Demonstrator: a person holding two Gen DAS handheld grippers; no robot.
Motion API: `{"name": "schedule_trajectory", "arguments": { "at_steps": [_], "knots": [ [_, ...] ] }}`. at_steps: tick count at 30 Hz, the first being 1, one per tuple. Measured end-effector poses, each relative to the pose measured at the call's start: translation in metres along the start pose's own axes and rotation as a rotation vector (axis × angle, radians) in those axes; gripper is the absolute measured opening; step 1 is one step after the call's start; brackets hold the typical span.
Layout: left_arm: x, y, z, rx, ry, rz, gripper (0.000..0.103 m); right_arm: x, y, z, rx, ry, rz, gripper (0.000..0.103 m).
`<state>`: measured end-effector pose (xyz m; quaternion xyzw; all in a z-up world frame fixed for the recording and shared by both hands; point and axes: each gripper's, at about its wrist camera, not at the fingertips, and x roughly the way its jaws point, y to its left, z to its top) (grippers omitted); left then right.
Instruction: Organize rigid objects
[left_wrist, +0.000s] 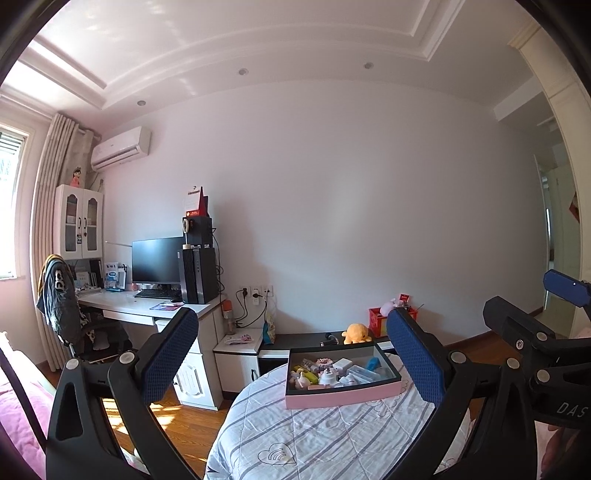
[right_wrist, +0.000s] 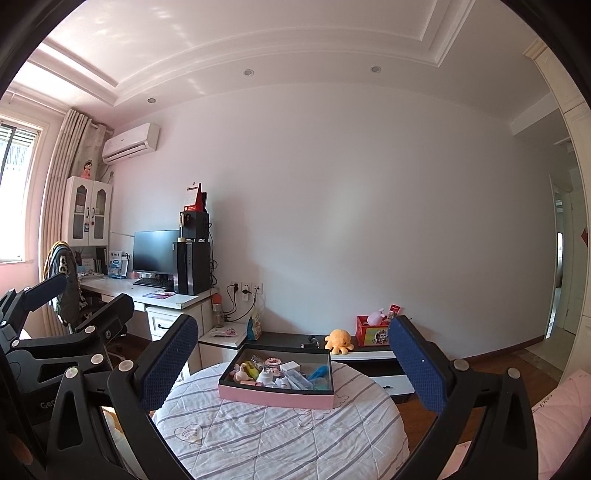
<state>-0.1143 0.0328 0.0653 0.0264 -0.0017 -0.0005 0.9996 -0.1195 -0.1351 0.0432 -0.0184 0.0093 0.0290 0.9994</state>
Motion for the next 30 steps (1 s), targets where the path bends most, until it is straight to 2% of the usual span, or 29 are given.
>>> {"name": "schedule_trajectory", "arguments": {
  "at_steps": [10,23,30],
  "knots": [
    [0.0030,0.0001,-0.0011,0.000,0.015,0.000,0.103,0.0021,-0.0018,-0.0028,0.005,0.013,0.002,0.103],
    [0.0027,-0.0020,-0.0016,0.005,0.019,-0.009,0.103,-0.0048,-0.0005,-0.0010,-0.010,-0.018,-0.060,0.103],
    [0.0037,-0.0025,-0.0011,0.010,0.019,-0.003,0.103,-0.0052,0.0000,-0.0004,-0.011,-0.019,-0.066,0.103]
  ]
}}
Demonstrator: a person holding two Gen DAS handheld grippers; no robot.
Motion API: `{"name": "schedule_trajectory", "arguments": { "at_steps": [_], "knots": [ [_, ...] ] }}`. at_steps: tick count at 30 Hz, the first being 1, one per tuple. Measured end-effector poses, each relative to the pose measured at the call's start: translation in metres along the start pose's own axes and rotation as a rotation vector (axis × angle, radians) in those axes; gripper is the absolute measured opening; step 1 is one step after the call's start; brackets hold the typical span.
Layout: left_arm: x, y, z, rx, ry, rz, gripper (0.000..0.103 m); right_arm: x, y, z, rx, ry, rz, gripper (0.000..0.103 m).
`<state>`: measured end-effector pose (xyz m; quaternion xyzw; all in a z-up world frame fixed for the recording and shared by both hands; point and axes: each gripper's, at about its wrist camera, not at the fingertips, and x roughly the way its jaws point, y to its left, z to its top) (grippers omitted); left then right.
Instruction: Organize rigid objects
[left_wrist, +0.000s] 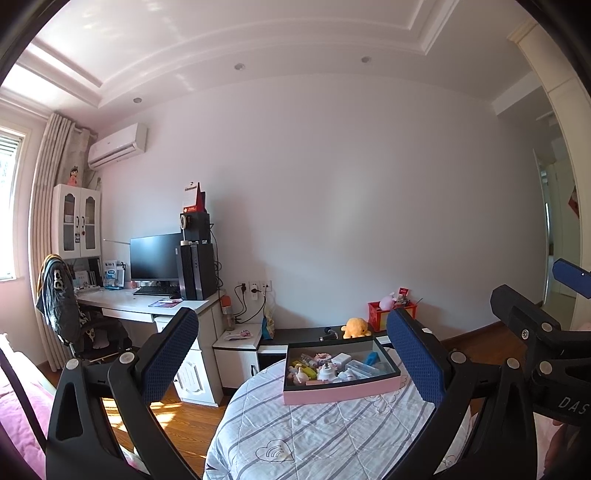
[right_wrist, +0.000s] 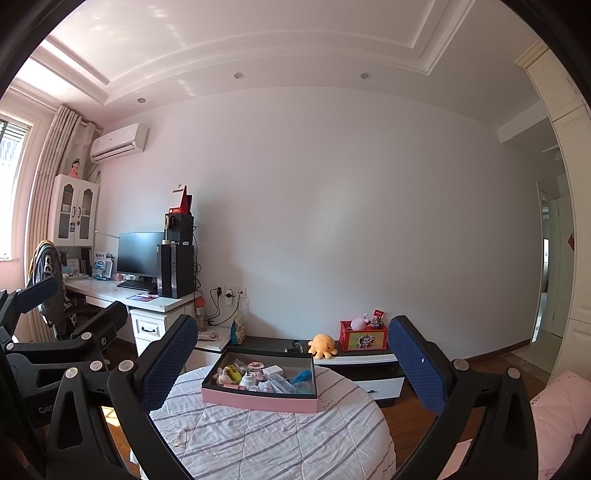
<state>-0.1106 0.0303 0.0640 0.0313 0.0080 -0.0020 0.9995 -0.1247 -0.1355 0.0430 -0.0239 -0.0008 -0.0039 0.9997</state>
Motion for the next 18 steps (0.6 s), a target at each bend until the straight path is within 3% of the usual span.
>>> {"name": "schedule_trajectory", "arguments": {
  "at_steps": [18],
  "knots": [
    [0.0021,0.0000,-0.0040,0.001,0.007,-0.007,0.103,0.0030,-0.0010,-0.0005,0.001,0.016,-0.002,0.103]
  ]
}}
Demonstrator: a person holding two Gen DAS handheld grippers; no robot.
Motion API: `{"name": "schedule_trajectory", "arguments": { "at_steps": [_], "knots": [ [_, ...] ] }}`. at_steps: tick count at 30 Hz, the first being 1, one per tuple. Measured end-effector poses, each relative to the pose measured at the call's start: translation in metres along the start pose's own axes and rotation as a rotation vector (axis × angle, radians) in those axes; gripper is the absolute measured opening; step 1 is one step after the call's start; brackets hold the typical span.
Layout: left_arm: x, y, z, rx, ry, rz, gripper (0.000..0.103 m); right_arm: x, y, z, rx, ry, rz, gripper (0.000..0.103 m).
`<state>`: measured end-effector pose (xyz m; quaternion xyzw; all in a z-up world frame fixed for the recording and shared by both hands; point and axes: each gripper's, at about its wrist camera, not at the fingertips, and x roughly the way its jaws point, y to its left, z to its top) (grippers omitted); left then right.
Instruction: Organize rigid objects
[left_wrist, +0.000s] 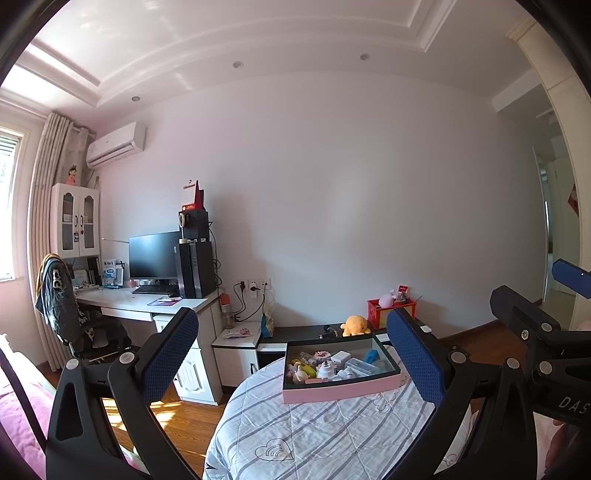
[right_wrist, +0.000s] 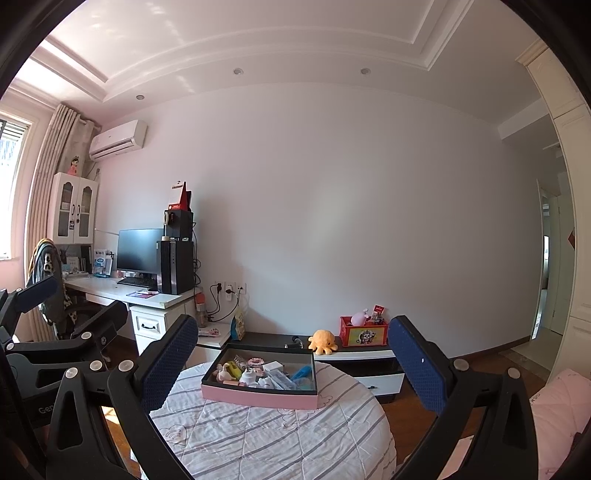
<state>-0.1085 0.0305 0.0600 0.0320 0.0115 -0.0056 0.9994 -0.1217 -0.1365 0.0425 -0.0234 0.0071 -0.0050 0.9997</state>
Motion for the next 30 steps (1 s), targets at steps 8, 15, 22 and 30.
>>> {"name": "schedule_trajectory", "arguments": {
  "at_steps": [8,15,22,30],
  "knots": [
    [0.0003,0.0003,0.0001,0.002,-0.005,0.004,0.103,0.0006,0.0007,-0.0006,-0.003,0.005,-0.004,0.103],
    [0.0015,0.0002,-0.0001,0.002,-0.004,0.004,0.103,0.0004,0.0014,-0.0009,-0.003,0.003,-0.004,0.103],
    [0.0014,0.0002,-0.0005,0.003,-0.005,0.005,0.103,0.0009,0.0021,-0.0006,-0.002,0.005,-0.004,0.103],
    [0.0013,0.0001,-0.0005,0.002,-0.004,0.005,0.103,0.0012,0.0015,-0.0005,-0.002,0.006,-0.003,0.103]
  ]
}}
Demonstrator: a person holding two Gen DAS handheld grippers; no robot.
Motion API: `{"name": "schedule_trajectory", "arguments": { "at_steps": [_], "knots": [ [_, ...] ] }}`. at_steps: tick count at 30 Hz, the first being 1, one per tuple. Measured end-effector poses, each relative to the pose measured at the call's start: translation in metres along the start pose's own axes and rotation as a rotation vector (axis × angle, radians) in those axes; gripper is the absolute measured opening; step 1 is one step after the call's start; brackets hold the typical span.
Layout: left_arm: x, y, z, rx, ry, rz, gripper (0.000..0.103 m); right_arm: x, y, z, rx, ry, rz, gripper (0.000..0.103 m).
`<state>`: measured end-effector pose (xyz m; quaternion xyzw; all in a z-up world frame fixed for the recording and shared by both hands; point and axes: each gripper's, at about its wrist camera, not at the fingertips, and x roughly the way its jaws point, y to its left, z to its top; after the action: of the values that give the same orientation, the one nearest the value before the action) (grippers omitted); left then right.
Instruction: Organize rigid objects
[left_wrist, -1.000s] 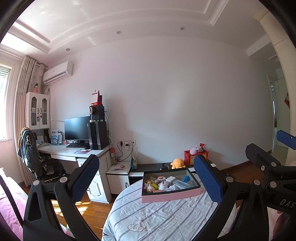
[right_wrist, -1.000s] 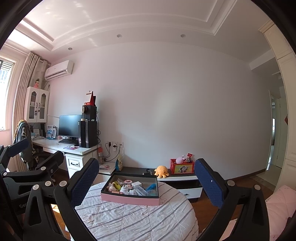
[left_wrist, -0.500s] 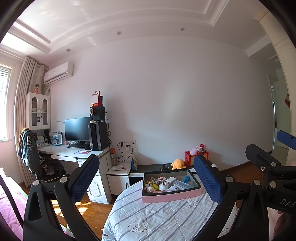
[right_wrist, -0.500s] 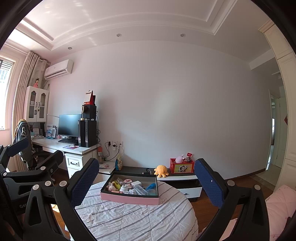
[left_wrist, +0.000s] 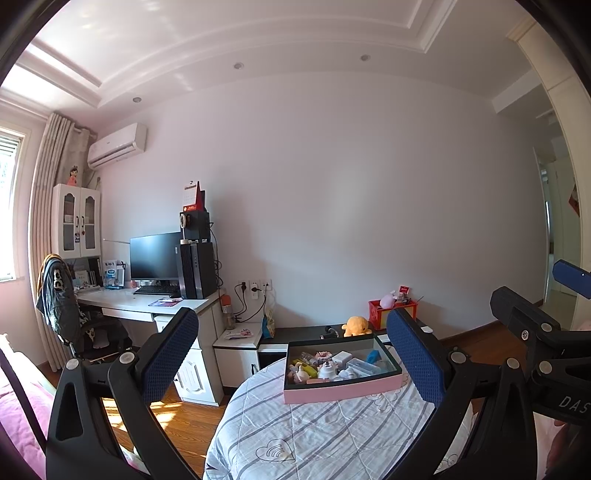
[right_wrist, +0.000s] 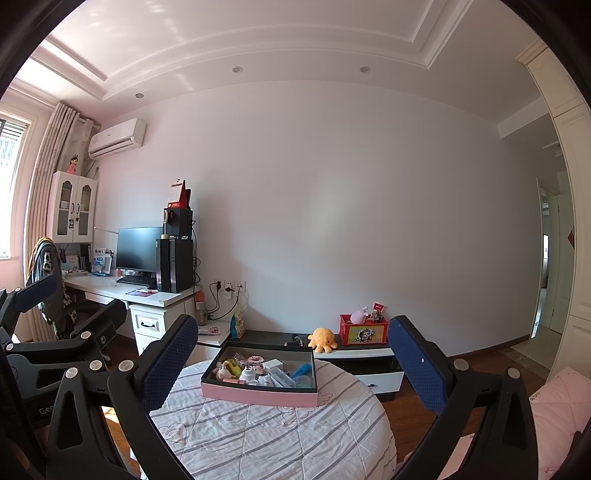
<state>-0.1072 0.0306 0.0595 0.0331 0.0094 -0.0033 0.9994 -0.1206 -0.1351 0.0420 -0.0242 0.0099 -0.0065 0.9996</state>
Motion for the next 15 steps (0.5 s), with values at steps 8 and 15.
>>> {"name": "schedule_trajectory", "arguments": {
  "at_steps": [8,15],
  "knots": [
    [0.0000,0.0000,0.0003,0.001,0.000,0.001,0.103,0.0000,0.0002,-0.0004,0.001,0.002,0.000,0.103],
    [-0.0001,0.0002,-0.0008,0.000,0.000,0.001,0.103,0.0005,0.0015,-0.0023,0.000,0.003,-0.001,0.103]
  ]
}}
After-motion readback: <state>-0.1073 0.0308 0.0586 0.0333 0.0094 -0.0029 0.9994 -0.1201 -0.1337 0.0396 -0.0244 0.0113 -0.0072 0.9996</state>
